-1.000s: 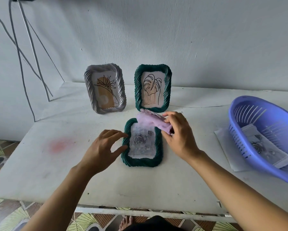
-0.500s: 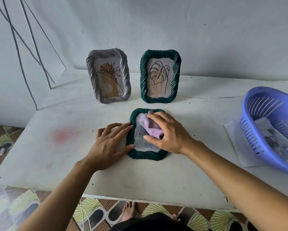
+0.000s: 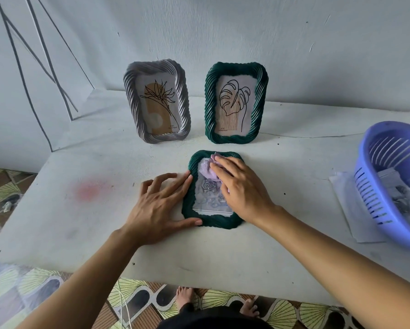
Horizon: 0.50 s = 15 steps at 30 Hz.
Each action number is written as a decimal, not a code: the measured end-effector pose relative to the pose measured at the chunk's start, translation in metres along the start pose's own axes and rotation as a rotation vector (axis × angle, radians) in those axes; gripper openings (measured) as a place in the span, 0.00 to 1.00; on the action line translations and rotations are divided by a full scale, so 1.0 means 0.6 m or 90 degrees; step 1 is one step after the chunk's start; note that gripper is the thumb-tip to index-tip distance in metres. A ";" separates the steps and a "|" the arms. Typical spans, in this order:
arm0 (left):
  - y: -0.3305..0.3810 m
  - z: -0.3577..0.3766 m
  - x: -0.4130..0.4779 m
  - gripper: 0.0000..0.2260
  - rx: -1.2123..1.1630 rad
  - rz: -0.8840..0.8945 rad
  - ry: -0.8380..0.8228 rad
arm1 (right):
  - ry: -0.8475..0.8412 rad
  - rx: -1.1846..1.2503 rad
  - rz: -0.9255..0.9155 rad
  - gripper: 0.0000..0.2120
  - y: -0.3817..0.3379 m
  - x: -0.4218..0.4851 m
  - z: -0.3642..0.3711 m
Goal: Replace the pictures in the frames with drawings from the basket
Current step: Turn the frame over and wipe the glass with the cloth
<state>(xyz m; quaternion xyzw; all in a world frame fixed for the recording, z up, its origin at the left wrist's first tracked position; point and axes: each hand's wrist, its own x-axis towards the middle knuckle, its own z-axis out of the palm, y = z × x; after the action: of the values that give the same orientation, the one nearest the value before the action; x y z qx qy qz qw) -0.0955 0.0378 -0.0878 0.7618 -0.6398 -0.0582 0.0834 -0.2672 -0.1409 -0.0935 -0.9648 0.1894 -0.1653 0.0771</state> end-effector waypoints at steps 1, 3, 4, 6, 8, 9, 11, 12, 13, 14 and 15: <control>0.000 0.000 0.000 0.44 0.002 -0.001 0.002 | 0.003 -0.001 0.006 0.24 -0.002 0.006 0.003; 0.001 0.000 0.001 0.44 0.004 -0.001 0.005 | 0.017 0.022 0.012 0.23 -0.007 0.016 0.007; 0.001 -0.001 0.000 0.44 0.002 0.000 0.008 | 0.025 0.039 0.009 0.23 -0.008 0.019 0.007; 0.003 -0.002 0.000 0.43 -0.002 0.004 0.019 | 0.029 0.069 -0.011 0.21 -0.011 0.024 0.006; 0.004 -0.002 -0.001 0.43 -0.007 0.005 0.031 | 0.012 0.090 -0.034 0.19 -0.013 0.026 0.002; 0.004 -0.002 -0.001 0.43 -0.007 0.005 0.035 | 0.002 0.100 -0.044 0.18 -0.016 0.025 0.001; 0.004 0.000 -0.001 0.42 -0.002 0.001 0.037 | -0.017 0.124 -0.066 0.16 -0.023 0.016 -0.003; 0.004 0.000 -0.001 0.42 -0.001 -0.001 0.037 | -0.028 0.138 -0.078 0.17 -0.026 0.009 -0.004; 0.004 0.001 -0.001 0.42 0.000 -0.003 0.038 | -0.041 0.149 -0.090 0.18 -0.029 0.002 -0.005; 0.005 0.001 -0.001 0.42 0.001 -0.003 0.037 | -0.052 0.157 -0.102 0.17 -0.031 -0.006 -0.007; 0.005 0.002 -0.001 0.43 0.002 -0.005 0.035 | -0.059 0.165 -0.115 0.16 -0.032 -0.013 -0.009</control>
<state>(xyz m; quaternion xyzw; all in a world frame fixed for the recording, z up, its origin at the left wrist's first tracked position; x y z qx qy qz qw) -0.0988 0.0377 -0.0881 0.7657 -0.6344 -0.0364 0.0999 -0.2694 -0.1208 -0.0869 -0.9665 0.0749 -0.1498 0.1945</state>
